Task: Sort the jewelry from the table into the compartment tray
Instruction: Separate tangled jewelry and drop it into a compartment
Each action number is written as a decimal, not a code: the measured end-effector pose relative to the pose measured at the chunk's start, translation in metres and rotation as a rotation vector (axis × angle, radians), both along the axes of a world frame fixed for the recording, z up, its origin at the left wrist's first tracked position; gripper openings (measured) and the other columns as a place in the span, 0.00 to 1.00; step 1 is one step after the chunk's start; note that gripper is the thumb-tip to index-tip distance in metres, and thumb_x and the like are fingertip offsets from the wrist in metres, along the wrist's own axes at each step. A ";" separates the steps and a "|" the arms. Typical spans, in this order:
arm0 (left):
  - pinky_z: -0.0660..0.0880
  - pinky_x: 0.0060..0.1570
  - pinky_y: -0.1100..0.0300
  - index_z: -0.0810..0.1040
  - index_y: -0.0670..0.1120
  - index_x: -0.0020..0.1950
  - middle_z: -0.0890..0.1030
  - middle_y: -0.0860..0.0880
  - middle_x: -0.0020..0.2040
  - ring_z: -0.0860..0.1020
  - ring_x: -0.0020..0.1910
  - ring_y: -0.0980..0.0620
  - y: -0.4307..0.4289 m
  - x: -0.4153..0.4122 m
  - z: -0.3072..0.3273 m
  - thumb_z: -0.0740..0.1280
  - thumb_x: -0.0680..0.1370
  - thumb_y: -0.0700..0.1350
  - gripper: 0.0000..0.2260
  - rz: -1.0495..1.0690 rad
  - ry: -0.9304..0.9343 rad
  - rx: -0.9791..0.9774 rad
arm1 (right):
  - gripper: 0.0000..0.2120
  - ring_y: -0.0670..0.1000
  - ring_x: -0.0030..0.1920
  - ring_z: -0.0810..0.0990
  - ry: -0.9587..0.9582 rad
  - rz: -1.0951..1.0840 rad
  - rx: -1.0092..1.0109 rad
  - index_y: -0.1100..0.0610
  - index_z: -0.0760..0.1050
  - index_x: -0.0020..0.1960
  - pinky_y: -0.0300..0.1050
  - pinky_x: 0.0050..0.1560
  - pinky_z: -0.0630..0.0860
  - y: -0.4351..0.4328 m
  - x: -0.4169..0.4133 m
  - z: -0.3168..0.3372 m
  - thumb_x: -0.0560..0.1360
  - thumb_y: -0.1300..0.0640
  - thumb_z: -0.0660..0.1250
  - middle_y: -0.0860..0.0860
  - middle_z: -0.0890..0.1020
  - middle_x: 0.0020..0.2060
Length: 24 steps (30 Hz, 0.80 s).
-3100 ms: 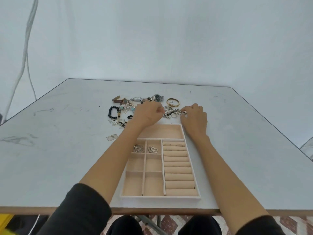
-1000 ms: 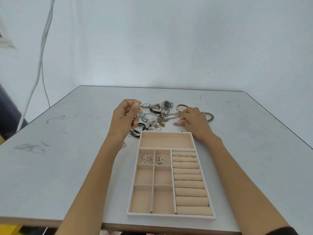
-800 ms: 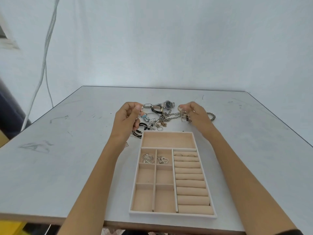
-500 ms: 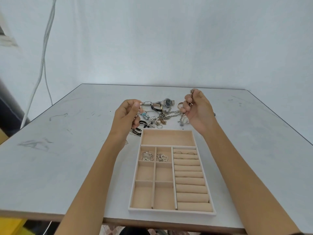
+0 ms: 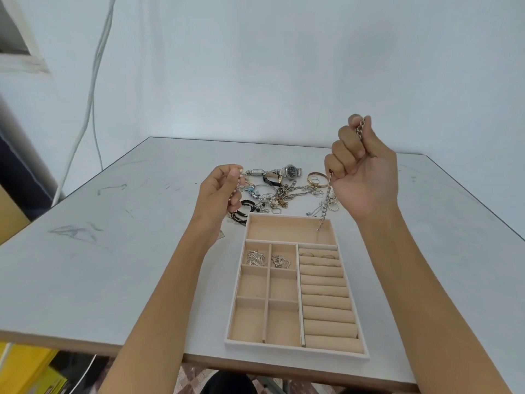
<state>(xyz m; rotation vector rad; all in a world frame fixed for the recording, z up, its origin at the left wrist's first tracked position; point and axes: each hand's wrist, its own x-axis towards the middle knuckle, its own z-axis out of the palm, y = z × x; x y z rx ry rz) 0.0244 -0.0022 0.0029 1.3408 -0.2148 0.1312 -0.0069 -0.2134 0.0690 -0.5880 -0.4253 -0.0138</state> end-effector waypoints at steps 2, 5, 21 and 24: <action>0.63 0.29 0.64 0.77 0.45 0.54 0.74 0.52 0.39 0.64 0.27 0.57 0.000 -0.002 0.000 0.59 0.82 0.44 0.08 -0.033 -0.020 -0.025 | 0.09 0.46 0.24 0.51 -0.004 0.002 -0.029 0.54 0.67 0.44 0.37 0.23 0.53 0.005 -0.004 0.002 0.80 0.53 0.54 0.46 0.61 0.24; 0.65 0.30 0.66 0.77 0.44 0.59 0.72 0.54 0.38 0.63 0.28 0.57 -0.002 -0.008 0.000 0.58 0.82 0.45 0.11 -0.099 -0.043 -0.036 | 0.09 0.46 0.24 0.51 0.009 0.031 -0.033 0.54 0.67 0.44 0.37 0.23 0.53 0.014 -0.009 0.001 0.81 0.53 0.53 0.46 0.61 0.24; 0.66 0.34 0.62 0.75 0.44 0.49 0.71 0.52 0.42 0.64 0.30 0.56 -0.005 -0.042 -0.010 0.62 0.77 0.49 0.09 -0.222 -0.063 -0.070 | 0.11 0.47 0.24 0.51 0.043 0.048 -0.123 0.54 0.67 0.43 0.38 0.24 0.52 0.047 -0.023 -0.001 0.82 0.54 0.52 0.46 0.61 0.24; 0.67 0.34 0.63 0.75 0.43 0.49 0.71 0.52 0.41 0.65 0.30 0.56 -0.005 -0.044 -0.010 0.61 0.78 0.48 0.09 -0.225 -0.061 -0.072 | 0.11 0.46 0.24 0.51 0.028 0.057 -0.128 0.54 0.67 0.43 0.38 0.24 0.52 0.050 -0.025 0.006 0.82 0.54 0.51 0.46 0.61 0.24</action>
